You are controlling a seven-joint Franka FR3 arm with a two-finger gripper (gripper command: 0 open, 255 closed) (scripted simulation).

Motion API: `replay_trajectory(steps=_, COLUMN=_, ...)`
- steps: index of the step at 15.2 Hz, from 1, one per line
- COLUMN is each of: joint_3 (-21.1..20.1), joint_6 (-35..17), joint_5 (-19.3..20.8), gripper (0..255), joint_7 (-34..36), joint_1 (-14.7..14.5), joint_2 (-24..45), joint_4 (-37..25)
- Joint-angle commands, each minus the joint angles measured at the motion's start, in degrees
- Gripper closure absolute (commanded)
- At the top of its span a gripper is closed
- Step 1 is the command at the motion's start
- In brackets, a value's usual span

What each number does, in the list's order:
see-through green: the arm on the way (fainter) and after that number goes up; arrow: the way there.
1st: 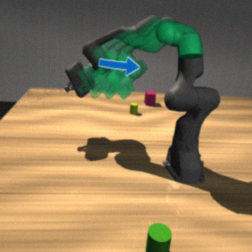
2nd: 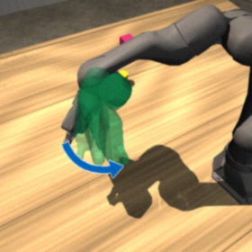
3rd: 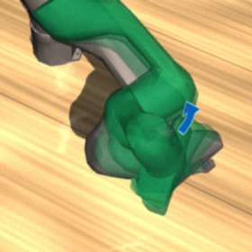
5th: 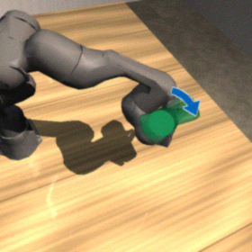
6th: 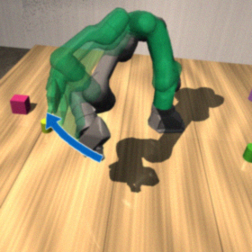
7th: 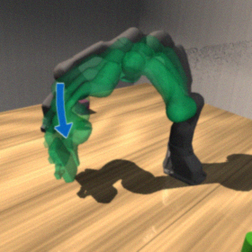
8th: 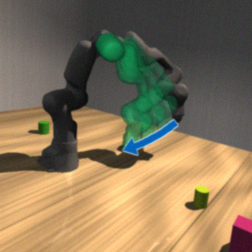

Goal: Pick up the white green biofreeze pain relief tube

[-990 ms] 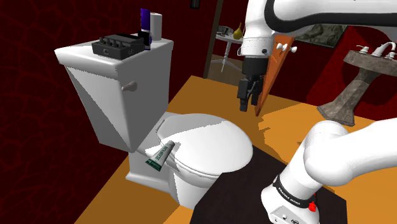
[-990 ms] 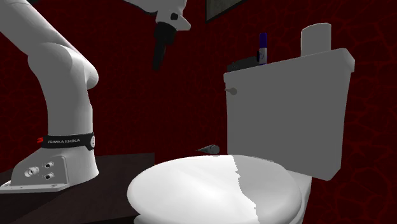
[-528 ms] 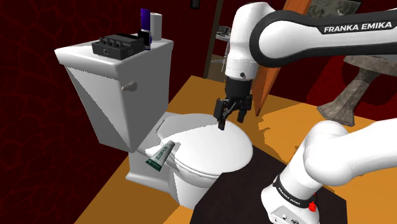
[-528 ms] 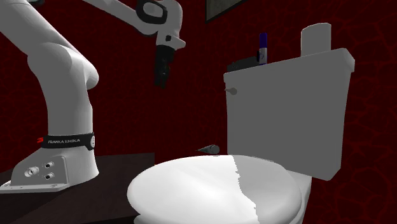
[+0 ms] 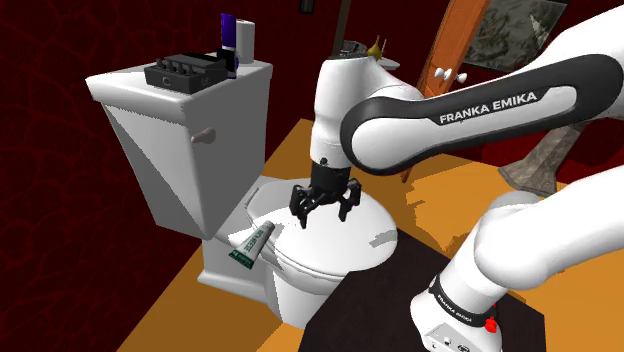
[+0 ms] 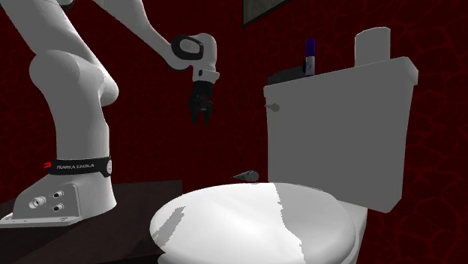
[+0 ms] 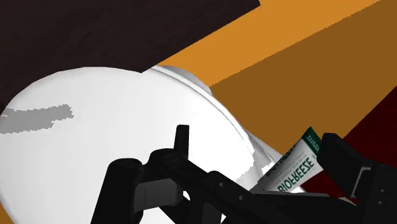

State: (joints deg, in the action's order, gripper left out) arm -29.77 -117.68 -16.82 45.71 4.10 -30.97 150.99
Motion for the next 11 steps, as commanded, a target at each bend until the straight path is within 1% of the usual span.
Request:
replay_trajectory(steps=1, joint_3=-4.38, joint_6=-4.74, joint_5=1.18, gripper=0, joint_7=7.26, joint_1=2.09, joint_2=4.09, joint_4=-0.78)
replay_trajectory(steps=3, joint_3=-8.9, joint_6=-9.06, joint_5=4.12, gripper=0, joint_7=14.83, joint_1=5.2, joint_2=9.16, joint_4=-2.31)
replay_trajectory(steps=4, joint_3=-11.21, joint_6=-11.04, joint_5=6.27, gripper=0, joint_7=19.0, joint_1=7.05, joint_2=11.91, joint_4=-3.24)
replay_trajectory(steps=6, joint_3=-15.87, joint_6=-14.46, joint_5=12.33, gripper=0, joint_7=28.4, joint_1=11.27, joint_2=17.94, joint_4=-5.45)
replay_trajectory(steps=7, joint_3=-18.13, joint_6=-15.77, joint_5=16.42, gripper=0, joint_7=33.75, joint_1=13.53, joint_2=21.31, joint_4=-6.75)
replay_trajectory(steps=9, joint_3=-21.6, joint_6=-17.13, joint_5=26.98, gripper=0, joint_7=45.98, joint_1=17.4, joint_2=29.03, joint_4=-9.87)
replay_trajectory(steps=10, joint_3=-22.13, joint_6=-16.97, joint_5=33.04, gripper=0, joint_7=52.51, joint_1=18.21, joint_2=33.29, joint_4=-11.72)
replay_trajectory(steps=11, joint_3=-21.63, joint_6=-16.3, joint_5=38.82, gripper=0, joint_7=58.72, joint_1=17.95, joint_2=37.46, joint_4=-13.74)
